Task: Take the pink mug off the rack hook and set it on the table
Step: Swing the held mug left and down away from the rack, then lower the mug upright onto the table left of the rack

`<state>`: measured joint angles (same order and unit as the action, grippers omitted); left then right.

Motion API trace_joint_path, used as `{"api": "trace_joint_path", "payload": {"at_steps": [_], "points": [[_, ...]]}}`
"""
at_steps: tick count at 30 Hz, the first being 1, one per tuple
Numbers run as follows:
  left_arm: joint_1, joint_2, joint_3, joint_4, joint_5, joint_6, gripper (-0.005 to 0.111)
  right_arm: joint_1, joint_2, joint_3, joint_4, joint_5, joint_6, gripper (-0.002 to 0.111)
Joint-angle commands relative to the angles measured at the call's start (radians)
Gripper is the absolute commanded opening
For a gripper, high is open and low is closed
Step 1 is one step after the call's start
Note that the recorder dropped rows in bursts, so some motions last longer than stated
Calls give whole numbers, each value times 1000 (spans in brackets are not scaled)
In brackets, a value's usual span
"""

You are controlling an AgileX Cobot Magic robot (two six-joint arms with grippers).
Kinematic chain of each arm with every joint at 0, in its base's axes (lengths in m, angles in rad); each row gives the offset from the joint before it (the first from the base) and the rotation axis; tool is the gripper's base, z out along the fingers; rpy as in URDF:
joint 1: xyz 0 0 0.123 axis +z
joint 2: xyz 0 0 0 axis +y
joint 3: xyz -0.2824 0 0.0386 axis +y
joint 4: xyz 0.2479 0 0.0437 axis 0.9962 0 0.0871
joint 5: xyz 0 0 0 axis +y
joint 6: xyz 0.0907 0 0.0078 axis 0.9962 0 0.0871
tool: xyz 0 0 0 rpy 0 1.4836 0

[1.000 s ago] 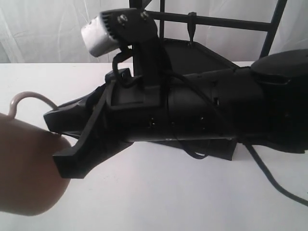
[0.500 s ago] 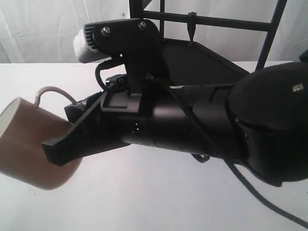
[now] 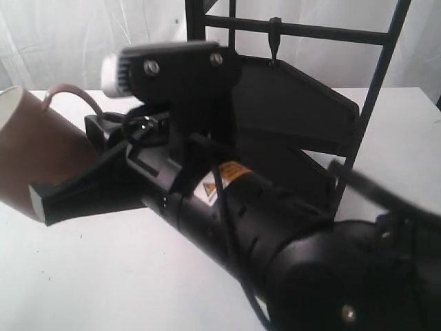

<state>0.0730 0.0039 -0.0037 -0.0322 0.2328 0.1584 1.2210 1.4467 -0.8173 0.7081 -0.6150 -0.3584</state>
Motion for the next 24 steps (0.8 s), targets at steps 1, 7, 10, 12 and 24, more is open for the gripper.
{"api": "trace_joint_path", "payload": {"at_steps": [1,7,10,12,24], "points": [[-6,-4,4,-7,0,-2,0,5,64,99,-208,-268,271,0],[-6,-4,4,-7,0,-2,0,5,166,164,-350,-504,490,0],[-6,-4,4,-7,0,-2,0,5,204,167,-350,-566,547,0],[-6,-4,4,-7,0,-2,0,5,224,167,-339,-604,583,0],[-6,-4,4,-7,0,-2,0,1,323,179,-50,-606,1070,0]]}}
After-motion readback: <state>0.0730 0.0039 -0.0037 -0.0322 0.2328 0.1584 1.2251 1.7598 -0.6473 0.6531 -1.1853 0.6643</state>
